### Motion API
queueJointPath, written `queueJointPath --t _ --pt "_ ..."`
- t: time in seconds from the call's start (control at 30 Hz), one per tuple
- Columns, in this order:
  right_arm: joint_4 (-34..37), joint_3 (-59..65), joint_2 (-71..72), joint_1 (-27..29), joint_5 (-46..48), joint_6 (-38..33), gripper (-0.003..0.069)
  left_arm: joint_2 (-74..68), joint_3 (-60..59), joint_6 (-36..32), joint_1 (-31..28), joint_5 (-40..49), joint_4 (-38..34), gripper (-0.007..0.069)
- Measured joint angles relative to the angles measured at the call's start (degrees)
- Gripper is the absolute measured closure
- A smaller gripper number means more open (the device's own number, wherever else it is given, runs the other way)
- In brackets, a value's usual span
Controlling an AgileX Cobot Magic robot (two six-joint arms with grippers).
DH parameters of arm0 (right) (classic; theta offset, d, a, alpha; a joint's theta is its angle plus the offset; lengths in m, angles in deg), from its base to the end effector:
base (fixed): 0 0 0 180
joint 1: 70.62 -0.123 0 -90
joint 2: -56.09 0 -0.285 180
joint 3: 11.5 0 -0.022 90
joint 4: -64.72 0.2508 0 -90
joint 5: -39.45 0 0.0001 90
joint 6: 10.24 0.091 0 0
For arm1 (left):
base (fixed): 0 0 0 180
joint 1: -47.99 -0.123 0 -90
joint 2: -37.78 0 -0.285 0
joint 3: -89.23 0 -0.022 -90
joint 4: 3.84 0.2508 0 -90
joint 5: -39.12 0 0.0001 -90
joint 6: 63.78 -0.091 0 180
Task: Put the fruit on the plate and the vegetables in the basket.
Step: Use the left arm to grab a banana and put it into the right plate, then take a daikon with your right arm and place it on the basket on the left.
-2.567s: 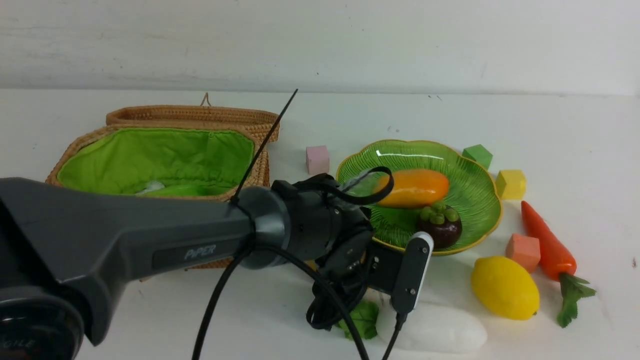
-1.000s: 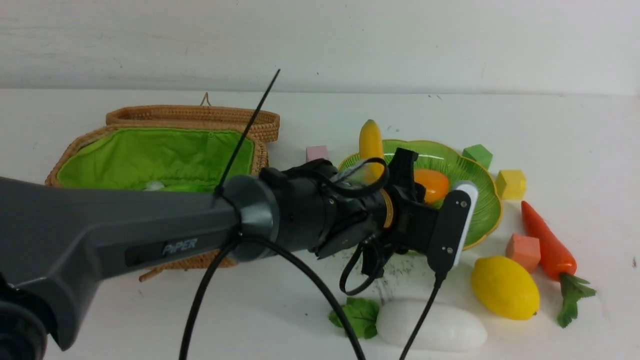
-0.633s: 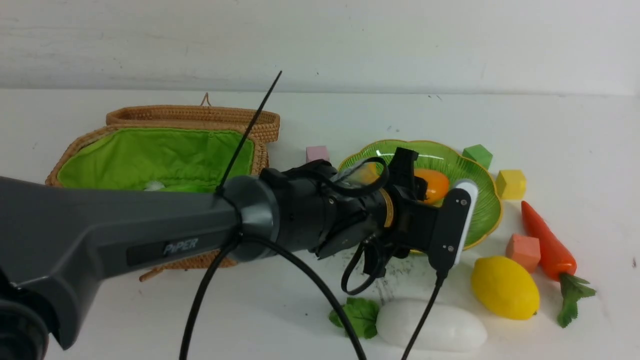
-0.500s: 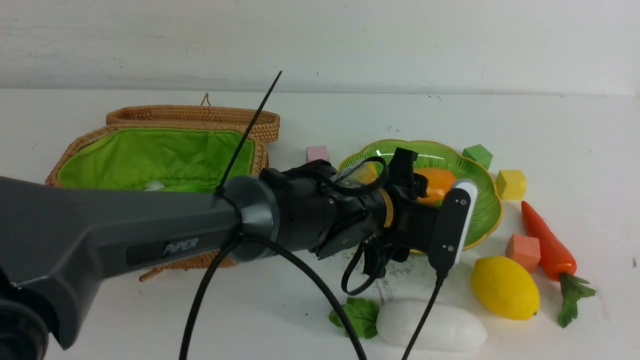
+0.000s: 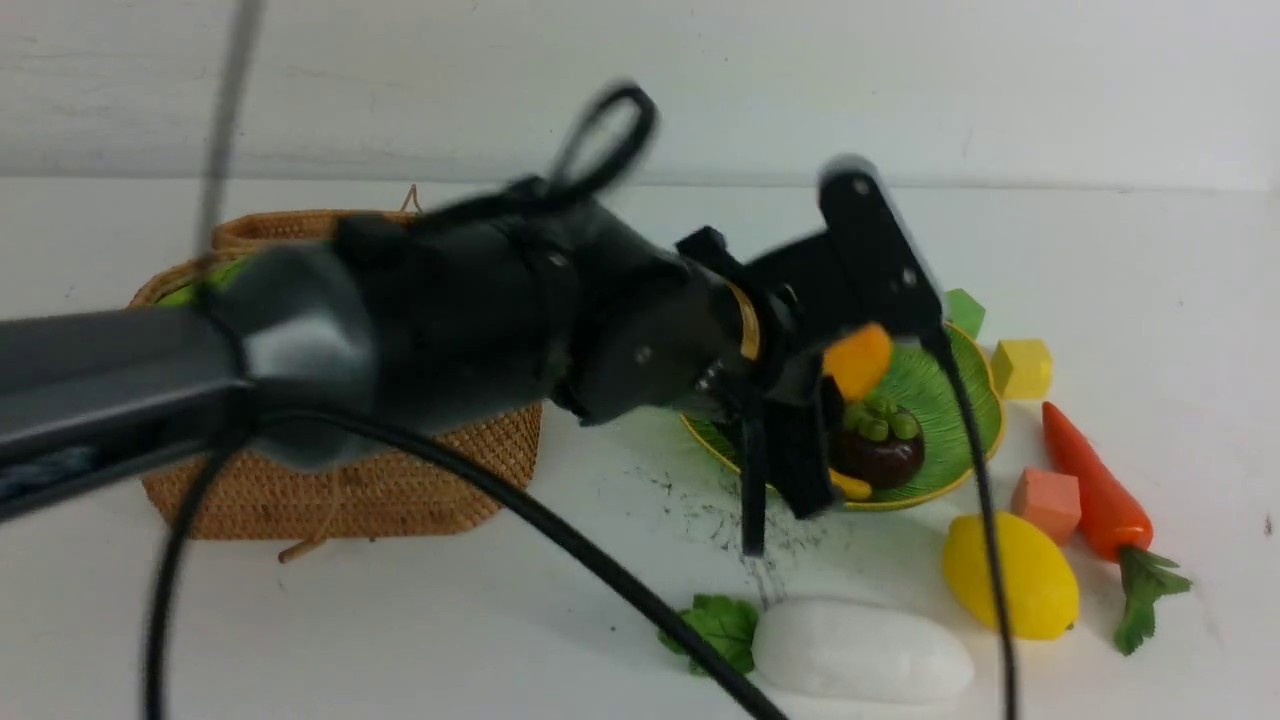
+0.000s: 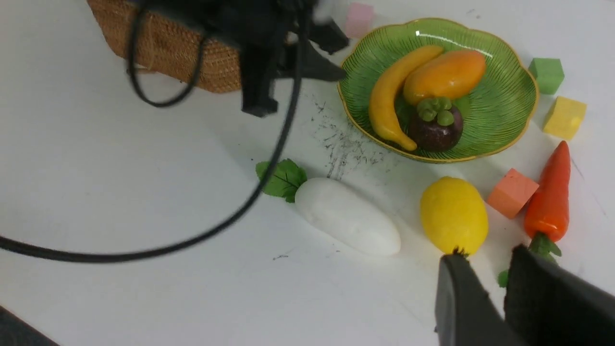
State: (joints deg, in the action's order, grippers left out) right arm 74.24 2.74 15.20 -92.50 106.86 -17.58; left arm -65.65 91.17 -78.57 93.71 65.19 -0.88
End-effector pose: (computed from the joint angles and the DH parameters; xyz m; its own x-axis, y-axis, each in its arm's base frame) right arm 0.0447 0.0329 0.4229 -0.4632 -0.2539 -0.8491 -0.5187 0.8545 0.0274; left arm 0.2727 -0.2767 0.3163 -0.1949 0.6292 -0.7524 0.7984 0.5474 0.2510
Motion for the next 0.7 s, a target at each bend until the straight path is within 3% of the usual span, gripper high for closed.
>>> queueJointPath --t 0.13,0.2,0.4,0.7 --pt "0.0 0.0 -3.1 0.0 0.0 0.0 0.0499 10.1 0.0 15.2 0.2 13.2 -3.6 0.0633" --pt "0.1 0.0 -6.0 0.0 0.0 0.0 0.0499 16.6 -0.4 19.3 0.2 18.8 -3.8 0.0638" --pt "1.9 0.0 -15.7 0.0 -0.8 -1.7 0.0499 35.4 -8.1 22.4 0.2 21.9 -4.1 0.0638" --pt "12.2 0.0 -34.0 0.0 -3.9 -20.7 0.0461 55.3 -26.3 23.6 0.2 22.3 -7.8 0.0638"
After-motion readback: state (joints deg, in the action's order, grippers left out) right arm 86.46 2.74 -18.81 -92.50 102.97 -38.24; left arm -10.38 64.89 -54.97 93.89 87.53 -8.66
